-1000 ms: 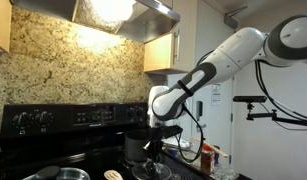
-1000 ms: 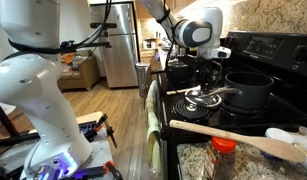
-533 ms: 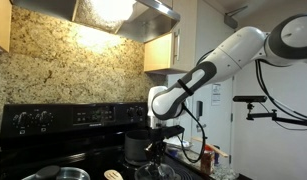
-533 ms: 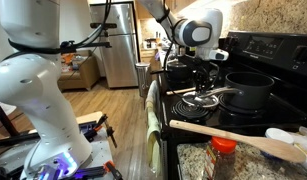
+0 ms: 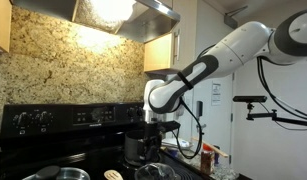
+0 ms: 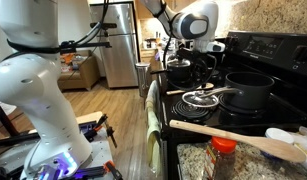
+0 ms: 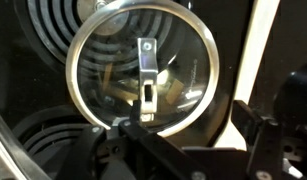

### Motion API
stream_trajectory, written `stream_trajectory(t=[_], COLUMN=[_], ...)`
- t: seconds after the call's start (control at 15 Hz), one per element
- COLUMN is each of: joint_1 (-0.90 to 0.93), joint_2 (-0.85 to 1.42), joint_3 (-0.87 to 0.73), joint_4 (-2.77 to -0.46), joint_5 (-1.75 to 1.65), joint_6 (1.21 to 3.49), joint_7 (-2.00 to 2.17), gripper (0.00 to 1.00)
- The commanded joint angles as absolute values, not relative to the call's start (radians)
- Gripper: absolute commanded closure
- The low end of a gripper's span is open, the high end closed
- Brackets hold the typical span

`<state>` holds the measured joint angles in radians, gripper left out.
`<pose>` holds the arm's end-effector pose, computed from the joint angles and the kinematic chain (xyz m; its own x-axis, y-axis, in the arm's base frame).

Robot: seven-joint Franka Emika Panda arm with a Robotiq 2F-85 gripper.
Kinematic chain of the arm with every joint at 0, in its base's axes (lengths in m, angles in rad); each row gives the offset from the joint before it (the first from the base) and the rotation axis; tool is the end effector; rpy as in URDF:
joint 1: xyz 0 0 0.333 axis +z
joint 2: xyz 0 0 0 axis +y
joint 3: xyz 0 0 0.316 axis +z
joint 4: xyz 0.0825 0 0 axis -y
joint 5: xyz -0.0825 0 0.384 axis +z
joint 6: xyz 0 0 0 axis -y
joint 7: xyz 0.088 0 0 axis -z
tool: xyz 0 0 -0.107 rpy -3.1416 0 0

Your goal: Uncover the grey pot and put the lid on the stove, then put the cooking stick from the right in the pot

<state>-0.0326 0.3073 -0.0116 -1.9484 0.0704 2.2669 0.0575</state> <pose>0.6125 -0.0250 0.3243 0.9893 -0.1456 0.0072 -0.1451 -0.9881 -0.0515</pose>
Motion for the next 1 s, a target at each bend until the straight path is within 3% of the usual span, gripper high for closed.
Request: stream_trajectory(t=[0.0,0.93], joint_1=[-0.017,-0.115], joint_2=[0.242,-0.104], joint_3=[0.006,-0.137], joint_4=[-1.929,-2.070], joint_5=[0.080,0.150], joint_6=[2.205,2.157], joint_7=[0.039,0.222], gripper=[0.00,0.00])
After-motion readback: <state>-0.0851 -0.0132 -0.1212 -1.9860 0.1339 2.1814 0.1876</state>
